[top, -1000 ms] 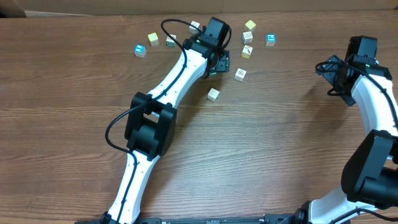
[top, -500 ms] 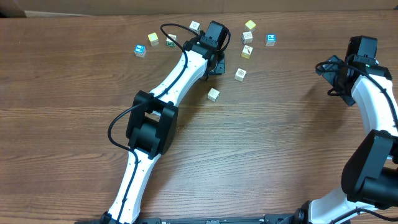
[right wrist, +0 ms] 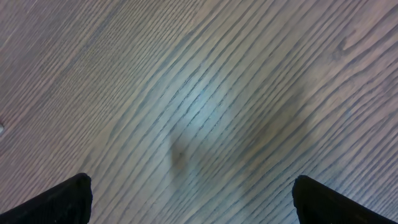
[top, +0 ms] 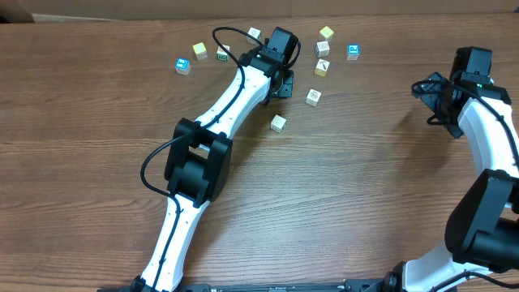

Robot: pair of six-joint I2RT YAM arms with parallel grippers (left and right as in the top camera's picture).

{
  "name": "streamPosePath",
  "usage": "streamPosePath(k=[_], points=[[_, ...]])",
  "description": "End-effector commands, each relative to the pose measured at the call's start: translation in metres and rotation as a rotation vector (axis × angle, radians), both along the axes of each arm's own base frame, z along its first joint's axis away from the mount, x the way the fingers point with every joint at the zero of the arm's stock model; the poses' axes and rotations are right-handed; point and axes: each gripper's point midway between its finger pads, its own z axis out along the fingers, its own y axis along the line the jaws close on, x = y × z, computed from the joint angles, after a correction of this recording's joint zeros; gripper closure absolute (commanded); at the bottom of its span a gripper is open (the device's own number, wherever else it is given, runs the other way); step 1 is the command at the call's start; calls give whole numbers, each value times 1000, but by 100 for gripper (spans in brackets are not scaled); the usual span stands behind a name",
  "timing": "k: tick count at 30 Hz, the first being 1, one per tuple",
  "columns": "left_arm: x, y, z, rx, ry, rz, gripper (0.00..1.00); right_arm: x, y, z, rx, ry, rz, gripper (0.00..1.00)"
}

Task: Form a horizontal line
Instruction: 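Reach the left gripper forward over the white grape-picture block, then lower and close the left gripper on the grape-picture block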

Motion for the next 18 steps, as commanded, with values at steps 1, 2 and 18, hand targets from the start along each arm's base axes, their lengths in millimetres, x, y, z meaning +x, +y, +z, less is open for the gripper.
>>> streamPosePath(k=[1, 2, 18], points=[[1, 3, -3, 28, -7, -13, 72, 3, -3, 12, -20, -26, -1, 0], [1, 3, -3, 28, -8, -12, 72, 3, -3, 12, -20, -25, -1, 0], [-10, 47, 174, 32, -239, 36, 66, 3, -3, 12, -20, -26, 0, 0]])
